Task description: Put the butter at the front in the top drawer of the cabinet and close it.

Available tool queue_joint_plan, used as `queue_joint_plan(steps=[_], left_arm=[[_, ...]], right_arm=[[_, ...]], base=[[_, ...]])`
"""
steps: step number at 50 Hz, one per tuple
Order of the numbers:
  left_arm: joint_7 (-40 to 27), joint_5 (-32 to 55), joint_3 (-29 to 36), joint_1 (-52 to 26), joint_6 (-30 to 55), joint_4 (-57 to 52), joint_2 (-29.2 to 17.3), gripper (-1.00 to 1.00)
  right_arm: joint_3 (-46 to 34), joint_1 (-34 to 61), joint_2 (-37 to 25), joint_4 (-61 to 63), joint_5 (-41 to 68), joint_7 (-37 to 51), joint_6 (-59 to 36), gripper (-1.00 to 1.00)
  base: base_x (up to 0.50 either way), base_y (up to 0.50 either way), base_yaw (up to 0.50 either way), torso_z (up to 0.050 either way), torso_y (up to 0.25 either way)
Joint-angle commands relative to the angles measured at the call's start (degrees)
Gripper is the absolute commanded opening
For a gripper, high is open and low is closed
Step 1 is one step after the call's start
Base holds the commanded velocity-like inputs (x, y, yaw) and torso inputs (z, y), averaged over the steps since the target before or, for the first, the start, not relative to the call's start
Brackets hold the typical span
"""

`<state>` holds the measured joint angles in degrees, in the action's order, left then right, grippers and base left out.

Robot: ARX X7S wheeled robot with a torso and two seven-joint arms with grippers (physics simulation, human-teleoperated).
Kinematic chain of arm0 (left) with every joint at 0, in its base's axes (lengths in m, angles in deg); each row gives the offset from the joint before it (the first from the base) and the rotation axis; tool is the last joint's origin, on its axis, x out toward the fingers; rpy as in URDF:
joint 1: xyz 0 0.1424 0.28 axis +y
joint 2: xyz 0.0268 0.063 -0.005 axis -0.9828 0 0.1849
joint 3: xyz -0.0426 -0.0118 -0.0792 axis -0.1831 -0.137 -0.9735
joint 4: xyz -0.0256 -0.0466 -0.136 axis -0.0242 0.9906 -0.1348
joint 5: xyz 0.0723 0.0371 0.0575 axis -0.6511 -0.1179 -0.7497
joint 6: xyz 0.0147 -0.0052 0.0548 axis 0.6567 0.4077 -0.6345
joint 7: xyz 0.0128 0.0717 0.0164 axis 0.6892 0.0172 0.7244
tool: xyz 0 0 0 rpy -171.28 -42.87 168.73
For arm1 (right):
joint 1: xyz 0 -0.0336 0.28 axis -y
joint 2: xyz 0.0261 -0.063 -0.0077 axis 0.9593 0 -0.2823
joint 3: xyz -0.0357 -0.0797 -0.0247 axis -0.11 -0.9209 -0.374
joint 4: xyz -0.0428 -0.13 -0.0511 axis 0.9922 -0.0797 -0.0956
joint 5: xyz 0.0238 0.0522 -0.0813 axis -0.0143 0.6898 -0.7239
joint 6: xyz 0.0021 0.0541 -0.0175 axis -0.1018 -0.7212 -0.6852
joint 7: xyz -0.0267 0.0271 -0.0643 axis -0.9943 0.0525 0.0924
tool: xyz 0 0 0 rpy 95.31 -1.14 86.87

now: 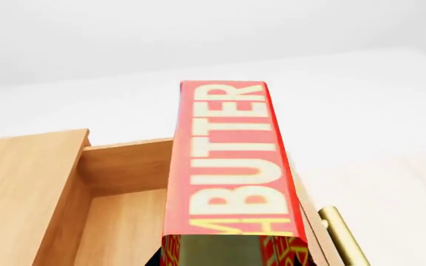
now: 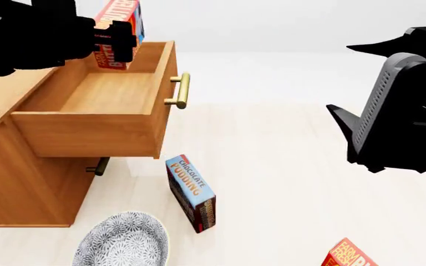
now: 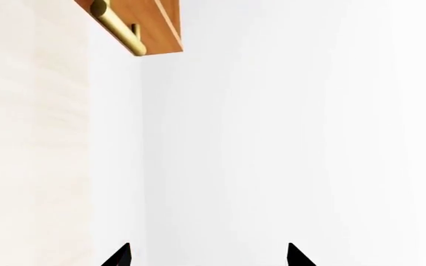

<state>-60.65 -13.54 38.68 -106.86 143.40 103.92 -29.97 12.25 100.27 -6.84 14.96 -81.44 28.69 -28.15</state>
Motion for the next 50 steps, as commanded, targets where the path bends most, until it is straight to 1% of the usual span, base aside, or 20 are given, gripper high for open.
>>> queue_joint_plan(steps=[1, 10, 26, 50], left_arm=[[-0.5, -2.9, 0.1, -1.3, -1.9, 3.7, 2.0, -1.00], [0.6, -4.0, 1.8, 0.0, -3.2, 4.2, 2.8, -1.00], [4.0, -6.6, 4.0, 0.5, -8.0, 10.8, 5.5, -1.00], [5.3, -7.5, 5.0, 2.6, -9.8, 12.4, 6.0, -1.00]], right_arm=[[0.1, -0.4, 0.1, 0.1, 0.0, 0.2, -0.3, 1.00], [0.2, -0.6, 0.3, 0.2, 0.0, 0.3, -0.8, 1.00], [0.4, -0.6, 0.2, 0.5, 0.0, -0.1, -1.2, 1.00], [0.5, -0.8, 1.3, 0.1, -0.5, -0.5, -1.7, 1.00]], base=[[0.00, 0.00, 0.00, 0.000, 0.000], [0.00, 0.00, 0.00, 0.000, 0.001], [0.00, 0.00, 0.00, 0.001, 0.001], [0.00, 0.00, 0.00, 0.000, 0.001]])
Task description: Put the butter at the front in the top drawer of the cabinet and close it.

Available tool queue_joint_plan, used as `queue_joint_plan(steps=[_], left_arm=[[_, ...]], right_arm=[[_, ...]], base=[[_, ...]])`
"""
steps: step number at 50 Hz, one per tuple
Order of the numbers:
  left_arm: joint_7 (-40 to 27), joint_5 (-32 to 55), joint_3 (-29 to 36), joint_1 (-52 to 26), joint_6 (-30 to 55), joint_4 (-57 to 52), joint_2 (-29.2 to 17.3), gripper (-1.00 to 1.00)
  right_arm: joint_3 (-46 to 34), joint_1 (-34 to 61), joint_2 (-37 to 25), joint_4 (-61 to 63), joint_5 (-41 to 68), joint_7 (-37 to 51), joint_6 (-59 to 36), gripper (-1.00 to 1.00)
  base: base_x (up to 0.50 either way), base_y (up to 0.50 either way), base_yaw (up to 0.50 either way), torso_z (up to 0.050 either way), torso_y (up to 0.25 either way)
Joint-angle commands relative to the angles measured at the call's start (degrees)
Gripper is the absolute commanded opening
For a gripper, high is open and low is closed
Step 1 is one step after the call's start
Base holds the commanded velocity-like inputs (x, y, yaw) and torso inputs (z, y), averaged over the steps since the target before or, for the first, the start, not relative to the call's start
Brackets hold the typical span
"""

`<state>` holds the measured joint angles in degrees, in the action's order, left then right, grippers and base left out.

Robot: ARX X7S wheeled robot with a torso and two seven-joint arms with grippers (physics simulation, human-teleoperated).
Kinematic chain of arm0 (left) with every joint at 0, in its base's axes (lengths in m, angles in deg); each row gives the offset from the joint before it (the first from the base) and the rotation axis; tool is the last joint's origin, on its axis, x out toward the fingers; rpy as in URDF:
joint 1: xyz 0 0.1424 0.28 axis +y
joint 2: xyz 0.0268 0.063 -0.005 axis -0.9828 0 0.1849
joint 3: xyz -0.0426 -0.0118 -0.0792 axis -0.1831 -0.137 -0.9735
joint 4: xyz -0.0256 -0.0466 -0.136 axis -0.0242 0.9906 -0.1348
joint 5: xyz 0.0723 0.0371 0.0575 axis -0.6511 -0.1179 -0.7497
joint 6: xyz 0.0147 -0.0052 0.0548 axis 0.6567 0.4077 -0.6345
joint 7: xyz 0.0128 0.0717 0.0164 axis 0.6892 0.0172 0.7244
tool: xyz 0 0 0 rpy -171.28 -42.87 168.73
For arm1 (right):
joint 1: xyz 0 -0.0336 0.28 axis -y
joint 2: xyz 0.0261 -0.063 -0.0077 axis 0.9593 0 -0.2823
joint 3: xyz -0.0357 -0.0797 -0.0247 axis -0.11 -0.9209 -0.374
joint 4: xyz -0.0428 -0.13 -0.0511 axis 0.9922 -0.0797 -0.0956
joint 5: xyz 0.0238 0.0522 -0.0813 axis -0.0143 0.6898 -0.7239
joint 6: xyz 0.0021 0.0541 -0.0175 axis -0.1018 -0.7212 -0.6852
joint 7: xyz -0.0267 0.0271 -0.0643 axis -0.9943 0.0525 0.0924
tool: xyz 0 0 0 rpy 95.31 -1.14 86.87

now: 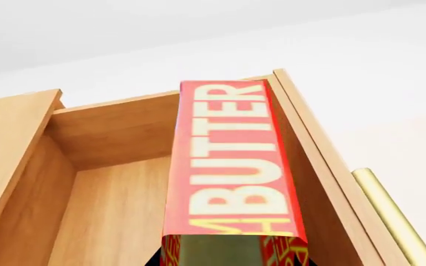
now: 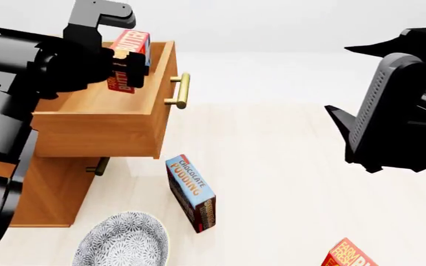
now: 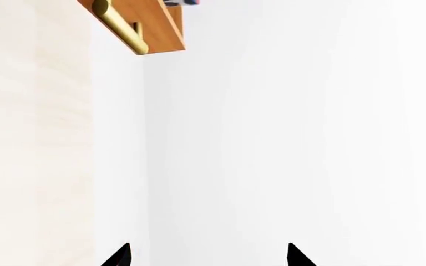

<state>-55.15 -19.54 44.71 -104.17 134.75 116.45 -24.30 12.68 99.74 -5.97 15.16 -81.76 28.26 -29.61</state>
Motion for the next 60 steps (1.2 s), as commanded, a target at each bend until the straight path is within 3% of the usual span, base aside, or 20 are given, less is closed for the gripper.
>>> queue_joint_plan(steps=[1, 53, 54, 60], left_arm=[[-0.2, -1.5, -1.1, 0.1, -1.2, -0.1, 0.3, -1.00], [-1.1, -0.4, -0.9, 3.9, 1.3, -5.1, -1.1, -1.00], [-1.1, -0.4, -0.9, 3.8, 1.3, -5.1, -1.1, 1.00], [-1.1, -0.3, -1.0, 3.8, 1.5, -5.1, -1.1, 1.00]], right_arm=[[0.0, -0.3, 0.4, -0.1, -0.2, 0.1, -0.2, 1.00], [0.7, -1.0, 0.4, -0.3, -0.3, -0.2, 0.1, 1.00], [0.7, -1.0, 0.3, -0.3, -0.3, -0.2, 0.1, 1.00], [0.8, -1.0, 0.3, -0.3, -0.3, -0.3, 0.1, 1.00]], base=[[0.00, 0.00, 0.00, 0.000, 0.000], [0.00, 0.00, 0.00, 0.000, 0.001], [0.00, 0.00, 0.00, 0.000, 0.000], [0.00, 0.00, 0.00, 0.000, 0.002]])
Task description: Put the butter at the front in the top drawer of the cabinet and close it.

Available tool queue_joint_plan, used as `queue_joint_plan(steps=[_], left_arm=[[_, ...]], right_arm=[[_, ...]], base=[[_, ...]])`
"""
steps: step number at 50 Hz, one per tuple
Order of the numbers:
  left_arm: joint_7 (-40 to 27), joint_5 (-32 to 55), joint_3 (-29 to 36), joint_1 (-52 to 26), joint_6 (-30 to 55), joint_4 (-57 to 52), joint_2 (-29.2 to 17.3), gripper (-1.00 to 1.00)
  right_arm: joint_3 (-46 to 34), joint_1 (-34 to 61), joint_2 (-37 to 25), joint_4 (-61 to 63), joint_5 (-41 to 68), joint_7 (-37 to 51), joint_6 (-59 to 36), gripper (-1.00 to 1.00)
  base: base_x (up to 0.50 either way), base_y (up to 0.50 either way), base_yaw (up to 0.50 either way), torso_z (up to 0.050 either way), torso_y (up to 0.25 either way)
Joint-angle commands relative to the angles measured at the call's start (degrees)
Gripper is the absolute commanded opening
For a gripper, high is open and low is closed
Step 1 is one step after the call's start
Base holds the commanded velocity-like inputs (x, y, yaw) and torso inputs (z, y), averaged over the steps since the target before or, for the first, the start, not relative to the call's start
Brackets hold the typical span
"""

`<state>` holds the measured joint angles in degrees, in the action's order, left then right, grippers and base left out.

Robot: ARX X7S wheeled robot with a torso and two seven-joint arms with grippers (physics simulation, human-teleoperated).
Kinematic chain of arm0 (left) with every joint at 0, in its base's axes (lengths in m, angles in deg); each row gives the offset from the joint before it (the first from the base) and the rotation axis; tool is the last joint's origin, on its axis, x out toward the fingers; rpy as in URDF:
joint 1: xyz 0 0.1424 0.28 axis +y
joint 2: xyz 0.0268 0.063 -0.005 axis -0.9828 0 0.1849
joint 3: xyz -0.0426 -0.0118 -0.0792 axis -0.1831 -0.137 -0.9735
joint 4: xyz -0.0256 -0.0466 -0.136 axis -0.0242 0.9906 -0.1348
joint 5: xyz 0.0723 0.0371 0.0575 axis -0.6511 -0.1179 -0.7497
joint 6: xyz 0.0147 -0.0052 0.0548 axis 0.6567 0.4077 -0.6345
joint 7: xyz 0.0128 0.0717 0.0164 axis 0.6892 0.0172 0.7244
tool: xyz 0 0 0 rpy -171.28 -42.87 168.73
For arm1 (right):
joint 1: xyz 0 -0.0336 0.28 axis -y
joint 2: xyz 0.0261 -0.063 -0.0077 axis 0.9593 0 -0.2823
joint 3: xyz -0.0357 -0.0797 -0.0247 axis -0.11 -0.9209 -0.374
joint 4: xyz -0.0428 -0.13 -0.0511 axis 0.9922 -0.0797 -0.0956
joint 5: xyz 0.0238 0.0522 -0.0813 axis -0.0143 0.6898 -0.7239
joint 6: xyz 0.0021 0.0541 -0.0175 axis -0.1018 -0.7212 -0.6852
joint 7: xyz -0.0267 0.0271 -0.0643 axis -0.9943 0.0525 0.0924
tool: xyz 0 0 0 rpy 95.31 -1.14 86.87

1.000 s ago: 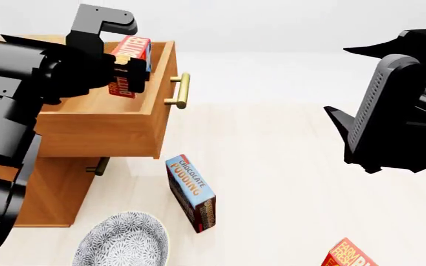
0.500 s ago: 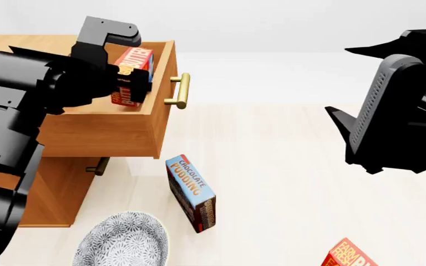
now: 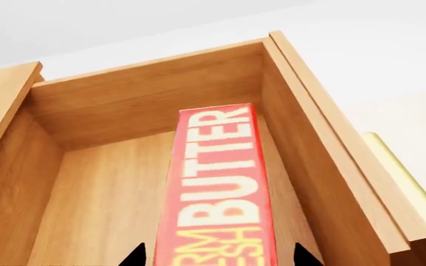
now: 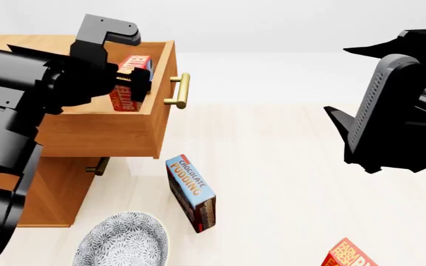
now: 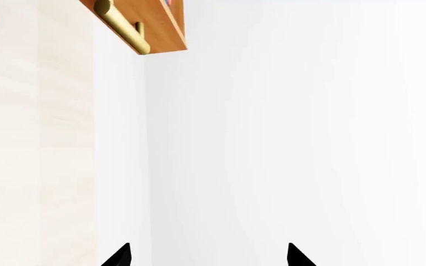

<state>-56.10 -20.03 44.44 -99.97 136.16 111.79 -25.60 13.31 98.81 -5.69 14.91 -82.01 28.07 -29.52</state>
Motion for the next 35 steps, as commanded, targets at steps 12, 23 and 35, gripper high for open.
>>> queue_joint_plan(steps=[12, 23, 35], left_arm=[[-0.1, 0.3, -0.7, -0.4, 0.2, -0.8, 0.2, 1.00], [1.1, 0.1, -1.3, -4.6, -0.7, 1.0, 0.7, 1.00], [1.9, 0.4, -2.9, -10.7, -1.5, 2.0, 0.9, 1.00]], right_arm=[[0.3, -0.3, -0.1, 0.0, 0.0, -0.1, 0.1, 1.00], [0.3, -0.1, 0.8, -0.4, -0.4, -0.6, -0.1, 1.00], [0.6, -0.1, 1.3, -0.5, -0.3, -0.7, 0.0, 1.00]], base=[[0.00, 0.00, 0.00, 0.000, 0.000], [0.00, 0.00, 0.00, 0.000, 0.000], [0.00, 0.00, 0.00, 0.000, 0.000]])
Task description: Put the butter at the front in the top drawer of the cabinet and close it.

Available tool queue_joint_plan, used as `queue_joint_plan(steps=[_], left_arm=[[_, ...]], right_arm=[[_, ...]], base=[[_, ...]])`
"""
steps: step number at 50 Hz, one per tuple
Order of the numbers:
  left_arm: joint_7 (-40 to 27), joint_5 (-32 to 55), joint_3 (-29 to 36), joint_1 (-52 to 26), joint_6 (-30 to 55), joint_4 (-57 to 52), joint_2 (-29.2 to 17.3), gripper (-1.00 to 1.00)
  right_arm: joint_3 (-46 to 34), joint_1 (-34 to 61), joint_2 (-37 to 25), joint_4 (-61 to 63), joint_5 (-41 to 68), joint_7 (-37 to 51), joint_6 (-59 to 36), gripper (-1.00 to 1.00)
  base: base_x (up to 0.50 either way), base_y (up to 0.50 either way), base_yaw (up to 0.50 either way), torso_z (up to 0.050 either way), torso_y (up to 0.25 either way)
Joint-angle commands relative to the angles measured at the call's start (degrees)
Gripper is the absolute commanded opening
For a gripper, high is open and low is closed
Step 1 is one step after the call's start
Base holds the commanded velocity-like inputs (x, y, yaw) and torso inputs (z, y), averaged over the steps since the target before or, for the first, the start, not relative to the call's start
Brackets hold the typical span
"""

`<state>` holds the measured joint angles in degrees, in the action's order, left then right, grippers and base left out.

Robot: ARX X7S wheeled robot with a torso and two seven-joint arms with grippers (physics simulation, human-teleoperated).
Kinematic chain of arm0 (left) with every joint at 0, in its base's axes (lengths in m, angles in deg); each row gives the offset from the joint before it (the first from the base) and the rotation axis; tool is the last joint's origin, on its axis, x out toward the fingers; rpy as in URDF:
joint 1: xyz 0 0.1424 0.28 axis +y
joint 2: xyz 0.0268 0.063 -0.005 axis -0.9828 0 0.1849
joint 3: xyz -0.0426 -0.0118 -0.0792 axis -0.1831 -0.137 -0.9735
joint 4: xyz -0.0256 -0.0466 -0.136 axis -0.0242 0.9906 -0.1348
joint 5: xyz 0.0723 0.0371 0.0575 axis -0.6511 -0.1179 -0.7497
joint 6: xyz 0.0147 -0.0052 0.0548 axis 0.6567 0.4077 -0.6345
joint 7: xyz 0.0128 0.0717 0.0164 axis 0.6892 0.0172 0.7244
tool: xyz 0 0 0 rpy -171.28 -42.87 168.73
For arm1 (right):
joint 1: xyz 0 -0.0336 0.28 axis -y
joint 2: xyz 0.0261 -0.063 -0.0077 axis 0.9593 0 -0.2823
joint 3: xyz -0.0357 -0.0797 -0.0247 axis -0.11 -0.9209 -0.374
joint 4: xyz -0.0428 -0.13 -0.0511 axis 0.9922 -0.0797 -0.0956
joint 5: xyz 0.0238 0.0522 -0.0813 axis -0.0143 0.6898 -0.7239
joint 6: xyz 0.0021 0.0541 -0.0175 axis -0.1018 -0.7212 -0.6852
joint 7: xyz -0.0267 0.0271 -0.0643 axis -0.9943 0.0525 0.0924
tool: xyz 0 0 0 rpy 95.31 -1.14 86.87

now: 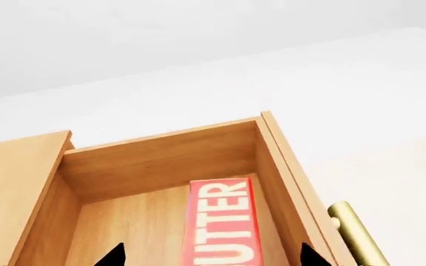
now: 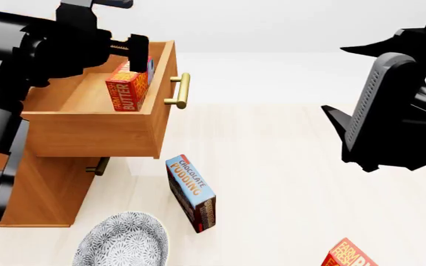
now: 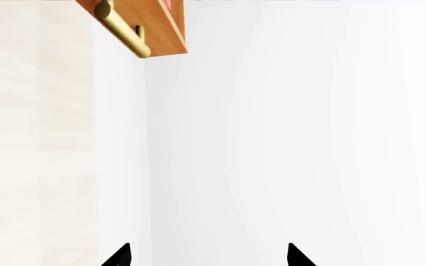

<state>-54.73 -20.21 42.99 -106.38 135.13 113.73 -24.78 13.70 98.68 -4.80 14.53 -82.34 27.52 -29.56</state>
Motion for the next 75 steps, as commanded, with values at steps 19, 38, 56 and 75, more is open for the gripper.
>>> queue_joint_plan(steps=[19, 38, 56, 75], left_arm=[[-7.8, 9.7, -8.1, 2.1, 4.8, -23.3, -2.1, 1.00], [-14.9, 18.2, -9.6, 9.5, 11.1, -42.1, 0.6, 1.00], [-21.4, 24.3, -7.4, 16.8, 15.0, -55.2, 4.7, 1.00], [-22.9, 22.7, -0.5, 24.9, 14.2, -60.9, 5.6, 1.00]], right_arm=[[2.7, -0.8, 0.6, 0.6, 4.4, 4.3, -4.1, 1.00], [9.4, -1.4, -3.0, 3.0, 17.6, 12.5, -16.9, 1.00], [12.8, -2.4, -6.0, 2.5, 27.3, 18.2, -26.9, 1.00], [12.9, -3.9, -6.8, 2.4, 29.1, 20.0, -28.6, 1.00]], base=[[0.00, 0.00, 0.00, 0.000, 0.000], [0.00, 0.00, 0.00, 0.000, 0.000], [0.00, 0.00, 0.00, 0.000, 0.000], [0.00, 0.00, 0.00, 0.000, 0.000]])
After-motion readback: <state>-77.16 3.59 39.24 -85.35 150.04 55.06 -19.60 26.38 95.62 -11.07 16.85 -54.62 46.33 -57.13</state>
